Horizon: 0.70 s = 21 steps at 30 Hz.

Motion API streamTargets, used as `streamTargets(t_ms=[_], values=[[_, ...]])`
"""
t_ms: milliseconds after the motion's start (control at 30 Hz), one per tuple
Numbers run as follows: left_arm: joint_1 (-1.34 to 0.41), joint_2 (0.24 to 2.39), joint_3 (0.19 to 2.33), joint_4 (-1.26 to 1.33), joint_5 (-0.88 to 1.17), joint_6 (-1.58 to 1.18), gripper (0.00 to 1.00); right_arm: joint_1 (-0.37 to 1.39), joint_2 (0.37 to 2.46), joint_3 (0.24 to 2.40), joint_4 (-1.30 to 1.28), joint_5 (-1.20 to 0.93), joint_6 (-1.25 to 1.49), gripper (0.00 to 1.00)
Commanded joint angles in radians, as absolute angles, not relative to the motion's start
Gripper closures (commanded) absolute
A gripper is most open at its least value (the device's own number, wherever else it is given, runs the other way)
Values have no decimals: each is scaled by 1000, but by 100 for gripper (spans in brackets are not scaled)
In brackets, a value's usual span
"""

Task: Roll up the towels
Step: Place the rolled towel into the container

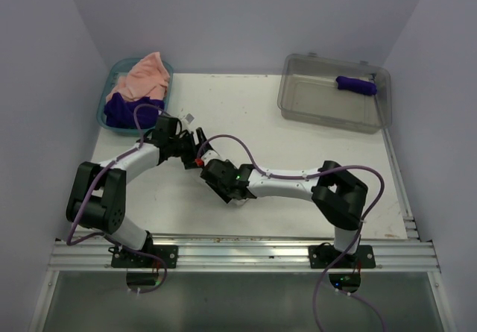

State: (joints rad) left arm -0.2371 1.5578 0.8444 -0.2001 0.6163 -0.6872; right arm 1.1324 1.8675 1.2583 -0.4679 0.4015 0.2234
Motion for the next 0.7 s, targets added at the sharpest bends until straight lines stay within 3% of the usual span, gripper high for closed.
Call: streamTargets(t_ms=[0, 100, 200, 267, 667], values=[[-252, 1560, 842, -253, 604, -640, 25, 1121, 1982, 1239, -430, 333, 253, 54], [-249, 1549, 853, -271, 607, -634, 25, 1121, 1985, 1230, -422, 319, 261, 70], [-238, 1530, 873, -302, 612, -618, 24, 1106, 1970, 1212, -416, 301, 273, 92], [-219, 1513, 893, -322, 620, -604, 24, 1079, 1936, 1184, -404, 276, 290, 100], [-84, 1375, 1011, -480, 658, -538, 23, 1045, 1737, 1098, -475, 471, 241, 100]])
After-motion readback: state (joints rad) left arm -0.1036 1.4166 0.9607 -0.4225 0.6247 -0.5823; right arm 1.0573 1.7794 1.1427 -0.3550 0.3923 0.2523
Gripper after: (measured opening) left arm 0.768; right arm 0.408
